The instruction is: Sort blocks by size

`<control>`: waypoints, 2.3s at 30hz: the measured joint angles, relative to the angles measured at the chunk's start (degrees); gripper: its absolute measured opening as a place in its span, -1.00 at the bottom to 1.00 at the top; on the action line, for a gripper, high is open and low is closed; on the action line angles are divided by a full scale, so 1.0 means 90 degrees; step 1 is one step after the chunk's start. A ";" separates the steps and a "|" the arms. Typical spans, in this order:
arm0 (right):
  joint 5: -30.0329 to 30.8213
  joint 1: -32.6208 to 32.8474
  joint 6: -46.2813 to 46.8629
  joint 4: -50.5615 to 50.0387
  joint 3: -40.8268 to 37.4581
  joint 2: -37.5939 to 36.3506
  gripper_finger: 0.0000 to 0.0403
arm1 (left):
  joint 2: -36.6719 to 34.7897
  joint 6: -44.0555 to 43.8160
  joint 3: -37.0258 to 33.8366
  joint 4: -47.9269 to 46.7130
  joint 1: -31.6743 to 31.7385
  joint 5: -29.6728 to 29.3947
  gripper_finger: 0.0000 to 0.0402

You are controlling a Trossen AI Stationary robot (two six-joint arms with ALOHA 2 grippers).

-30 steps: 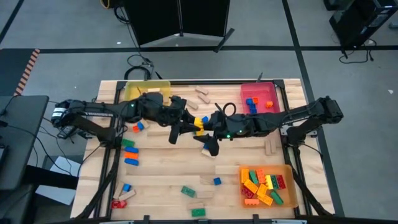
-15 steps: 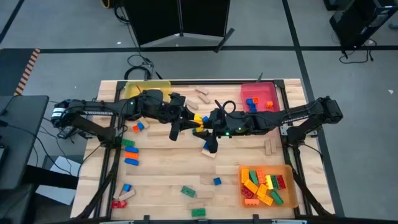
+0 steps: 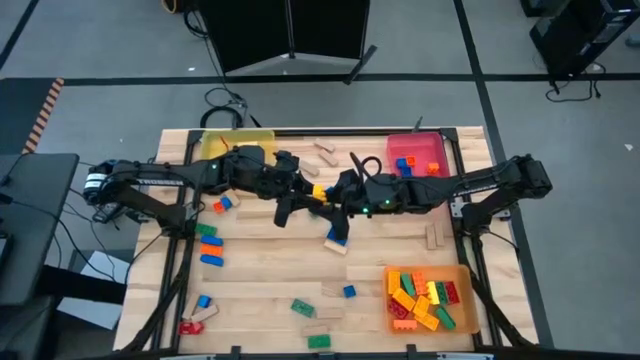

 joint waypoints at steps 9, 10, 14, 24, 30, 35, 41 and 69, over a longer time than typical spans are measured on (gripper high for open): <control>-0.0333 -0.0048 0.0012 -0.0105 0.0004 -0.0039 -0.02 | 0.0002 -0.0017 0.0000 0.0077 -0.0001 0.0046 -0.29; -0.0333 -0.0048 0.0009 -0.0124 0.0004 -0.0039 -0.02 | 0.0005 -0.0018 0.0000 0.0108 -0.0002 0.0046 -0.29; -0.0353 -0.0045 0.0006 -0.0145 0.0007 -0.0040 -0.09 | 0.0005 -0.0025 -0.0002 0.0152 -0.0002 0.0036 -0.29; -0.0459 -0.0045 -0.0058 -0.0185 0.0009 -0.0044 -0.25 | 0.0005 -0.0158 -0.0004 0.0198 0.0019 -0.0082 -0.16; -0.0471 -0.0045 -0.0039 -0.0240 0.0009 -0.0044 -0.22 | 0.0005 -0.0179 -0.0005 0.0204 0.0037 -0.0211 -0.14; -0.0510 -0.0053 0.0179 -0.0588 0.0019 -0.0044 -0.23 | 0.0005 -0.0196 -0.0005 0.0154 0.0190 -0.0210 -0.12; -0.0622 0.0013 0.0581 -0.1578 -0.0018 -0.0152 -0.23 | -0.0046 -0.0181 0.0019 0.0392 0.0370 -0.0197 -0.06; -0.0610 0.4446 0.7592 -0.6743 -0.0688 -0.0886 -0.23 | -0.0019 -0.0146 0.0012 -0.0389 0.0314 -0.0483 -0.06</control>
